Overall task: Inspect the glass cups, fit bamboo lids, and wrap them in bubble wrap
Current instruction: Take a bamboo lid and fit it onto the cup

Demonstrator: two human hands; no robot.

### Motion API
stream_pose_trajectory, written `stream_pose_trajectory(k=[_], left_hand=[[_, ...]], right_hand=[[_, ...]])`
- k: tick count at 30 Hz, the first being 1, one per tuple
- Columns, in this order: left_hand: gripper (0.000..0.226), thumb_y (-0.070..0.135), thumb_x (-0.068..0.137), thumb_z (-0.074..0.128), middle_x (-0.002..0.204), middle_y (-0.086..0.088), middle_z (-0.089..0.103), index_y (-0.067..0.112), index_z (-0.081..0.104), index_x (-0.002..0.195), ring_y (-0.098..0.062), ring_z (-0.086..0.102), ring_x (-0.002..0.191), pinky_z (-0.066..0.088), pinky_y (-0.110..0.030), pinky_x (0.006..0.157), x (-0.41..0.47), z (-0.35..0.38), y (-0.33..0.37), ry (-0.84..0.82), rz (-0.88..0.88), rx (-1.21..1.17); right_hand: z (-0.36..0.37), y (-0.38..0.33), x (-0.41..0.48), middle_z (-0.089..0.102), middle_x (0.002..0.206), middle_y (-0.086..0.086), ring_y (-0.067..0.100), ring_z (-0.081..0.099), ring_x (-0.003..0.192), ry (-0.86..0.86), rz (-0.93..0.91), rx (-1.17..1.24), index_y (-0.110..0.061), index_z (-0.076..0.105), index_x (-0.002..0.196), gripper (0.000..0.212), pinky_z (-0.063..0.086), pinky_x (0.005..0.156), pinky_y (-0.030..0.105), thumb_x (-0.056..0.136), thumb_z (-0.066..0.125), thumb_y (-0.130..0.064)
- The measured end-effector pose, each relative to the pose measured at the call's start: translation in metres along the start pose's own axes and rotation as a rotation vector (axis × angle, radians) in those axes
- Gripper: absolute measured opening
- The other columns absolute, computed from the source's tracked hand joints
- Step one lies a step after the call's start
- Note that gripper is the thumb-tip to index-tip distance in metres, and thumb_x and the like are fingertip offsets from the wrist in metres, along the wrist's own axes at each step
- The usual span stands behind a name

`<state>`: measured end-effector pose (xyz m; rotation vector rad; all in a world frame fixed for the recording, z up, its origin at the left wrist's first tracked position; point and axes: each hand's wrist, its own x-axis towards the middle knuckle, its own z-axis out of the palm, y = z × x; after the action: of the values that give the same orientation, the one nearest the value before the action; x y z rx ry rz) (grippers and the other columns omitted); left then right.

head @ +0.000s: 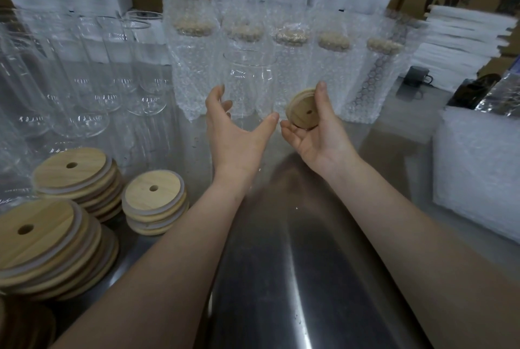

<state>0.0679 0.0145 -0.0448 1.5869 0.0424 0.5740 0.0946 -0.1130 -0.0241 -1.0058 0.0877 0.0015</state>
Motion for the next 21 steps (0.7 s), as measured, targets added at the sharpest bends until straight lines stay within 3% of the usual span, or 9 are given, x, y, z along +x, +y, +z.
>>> stream_pose_trajectory(k=[4, 10, 16, 19, 21], left_hand=[[0.089, 0.032, 0.075, 0.083, 0.133, 0.002, 0.042, 0.026, 0.028, 0.144, -0.013, 0.043, 0.126, 0.038, -0.038, 0.11, 0.0002, 0.0001, -0.0001, 0.004, 0.007, 0.009], [0.088, 0.033, 0.075, 0.083, 0.133, 0.001, 0.043, 0.027, 0.028, 0.144, -0.013, 0.043, 0.126, 0.038, -0.035, 0.109, 0.001, 0.0001, -0.0007, 0.005, 0.006, 0.006], [0.088, 0.033, 0.075, 0.083, 0.133, 0.002, 0.042, 0.027, 0.028, 0.144, -0.013, 0.043, 0.126, 0.038, -0.035, 0.108, 0.0008, 0.0003, -0.0011, 0.001, 0.008, 0.006], [0.088, 0.033, 0.075, 0.083, 0.133, 0.001, 0.042, 0.027, 0.028, 0.143, -0.014, 0.043, 0.126, 0.038, -0.035, 0.108, 0.0012, 0.0001, -0.0018, 0.002, 0.011, 0.007], [0.087, 0.032, 0.075, 0.083, 0.133, 0.001, 0.042, 0.027, 0.029, 0.143, -0.014, 0.043, 0.126, 0.038, -0.035, 0.107, 0.0012, 0.0, -0.0023, 0.0, 0.013, 0.006]], right_hand=[[-0.0023, 0.0002, 0.0008, 0.074, 0.083, 0.004, 0.012, 0.061, 0.048, 0.03, -0.001, -0.112, -0.005, 0.058, 0.124, 0.072, 0.048, 0.042, 0.021, 0.089, 0.047, -0.067], [-0.0039, 0.0008, -0.0004, 0.072, 0.071, 0.001, 0.009, 0.051, 0.042, 0.032, -0.015, -0.174, -0.017, 0.059, 0.107, 0.044, 0.04, 0.044, 0.019, 0.088, 0.061, -0.057], [-0.0018, 0.0019, -0.0005, 0.062, 0.062, -0.003, 0.01, 0.051, 0.042, 0.028, -0.039, -0.111, -0.02, 0.054, 0.096, 0.025, 0.041, 0.039, 0.018, 0.085, 0.075, -0.029], [-0.0007, 0.0027, -0.0012, 0.065, 0.064, -0.001, 0.011, 0.059, 0.045, -0.036, -0.057, -0.106, -0.018, 0.053, 0.108, 0.028, 0.047, 0.041, 0.019, 0.087, 0.073, -0.018], [0.0003, 0.0032, -0.0019, 0.069, 0.069, 0.002, 0.014, 0.065, 0.051, -0.064, -0.053, -0.099, -0.018, 0.051, 0.124, 0.044, 0.051, 0.044, 0.021, 0.087, 0.072, -0.009]])
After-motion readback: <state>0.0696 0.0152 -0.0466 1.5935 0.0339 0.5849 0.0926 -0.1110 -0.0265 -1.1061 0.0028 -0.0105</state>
